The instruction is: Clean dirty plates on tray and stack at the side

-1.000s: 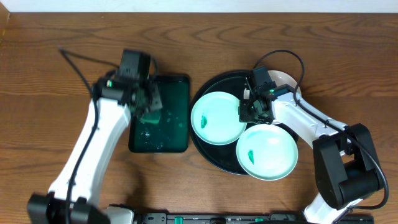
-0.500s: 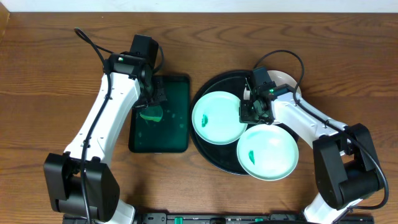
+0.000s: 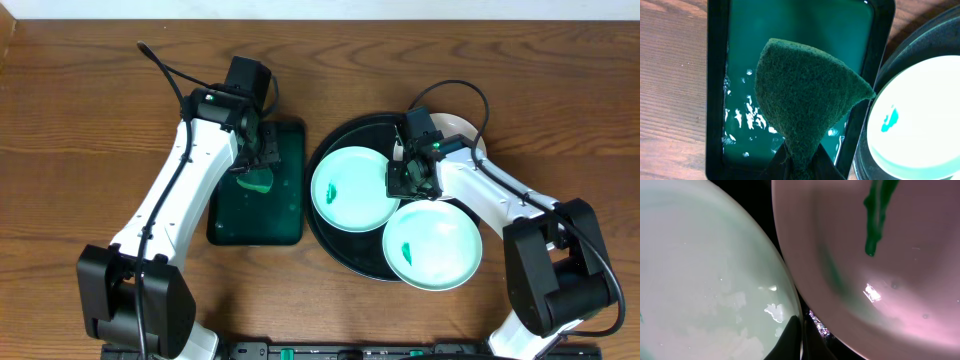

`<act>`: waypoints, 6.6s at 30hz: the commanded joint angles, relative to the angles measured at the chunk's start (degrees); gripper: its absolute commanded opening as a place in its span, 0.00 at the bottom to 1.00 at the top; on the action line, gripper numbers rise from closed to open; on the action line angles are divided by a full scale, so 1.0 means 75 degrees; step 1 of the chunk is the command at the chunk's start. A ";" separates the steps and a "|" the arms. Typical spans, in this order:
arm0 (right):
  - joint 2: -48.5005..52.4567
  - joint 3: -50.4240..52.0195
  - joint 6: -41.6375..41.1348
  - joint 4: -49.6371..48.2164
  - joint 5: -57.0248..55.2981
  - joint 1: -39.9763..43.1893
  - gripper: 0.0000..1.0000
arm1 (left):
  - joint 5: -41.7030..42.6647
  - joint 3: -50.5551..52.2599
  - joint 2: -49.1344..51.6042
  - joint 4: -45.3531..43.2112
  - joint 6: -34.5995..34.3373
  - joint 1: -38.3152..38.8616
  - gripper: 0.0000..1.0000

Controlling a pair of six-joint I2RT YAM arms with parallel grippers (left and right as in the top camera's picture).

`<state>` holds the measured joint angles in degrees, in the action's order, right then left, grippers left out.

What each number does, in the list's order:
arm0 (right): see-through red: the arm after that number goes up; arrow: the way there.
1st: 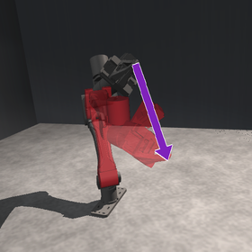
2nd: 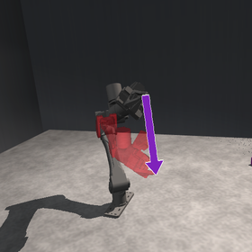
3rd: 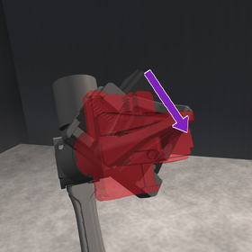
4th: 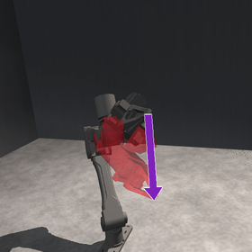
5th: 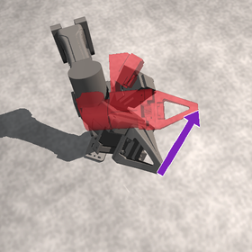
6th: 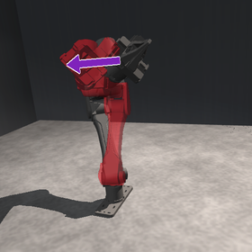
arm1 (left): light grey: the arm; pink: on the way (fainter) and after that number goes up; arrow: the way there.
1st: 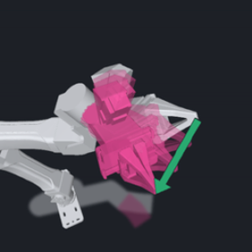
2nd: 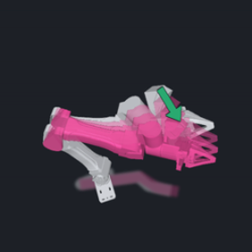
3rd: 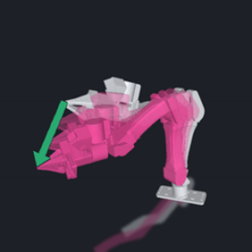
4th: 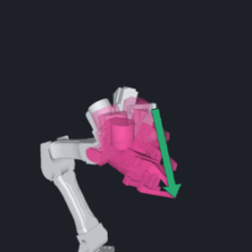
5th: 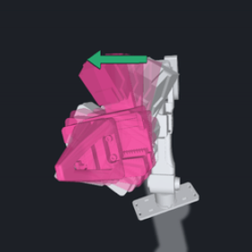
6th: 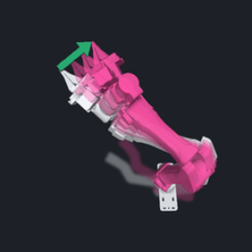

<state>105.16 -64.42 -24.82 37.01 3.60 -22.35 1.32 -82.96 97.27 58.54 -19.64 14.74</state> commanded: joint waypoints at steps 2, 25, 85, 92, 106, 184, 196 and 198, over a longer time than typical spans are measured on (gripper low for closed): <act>-0.0085 -0.0093 0.0026 -0.0003 -0.0440 -0.0006 0.01 | -0.0035 -0.0154 -0.0096 -0.0052 -0.0490 0.0017 0.07; -0.0085 -0.0093 0.0026 -0.0023 -0.0388 -0.0035 0.01 | 0.0822 0.0446 0.0723 -0.1699 -0.1483 0.1944 0.08; -0.0076 0.0064 0.0522 -0.0134 -0.0012 -0.0085 0.01 | 0.0688 0.1553 0.2634 -0.3480 -0.1300 0.2314 0.07; -0.0076 0.0064 0.0522 -0.0134 -0.0009 -0.0085 0.01 | 0.0831 0.1553 0.2634 -0.3485 -0.1309 0.2576 0.07; -0.0076 0.0064 0.0522 -0.0140 -0.0012 -0.0099 0.01 | 0.2165 0.1510 0.1623 -0.3794 -0.1233 0.2451 0.07; -0.0076 0.0064 0.0918 -0.0256 -0.0012 -0.0227 0.01 | 0.1067 0.1530 0.0533 -0.3824 -0.0609 0.2174 0.07; -0.0076 0.0064 0.0918 -0.0262 -0.0012 -0.0227 0.01 | 0.0356 0.1582 0.2002 -0.3704 -0.0673 0.2183 0.08; -0.0076 0.0064 0.0918 -0.0265 -0.0012 -0.0227 0.01 | 0.0361 0.1582 0.2168 -0.3701 -0.0679 0.2232 0.07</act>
<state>105.16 -64.27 -18.81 35.44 2.55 -23.07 6.83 -71.70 110.96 29.98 -25.19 31.40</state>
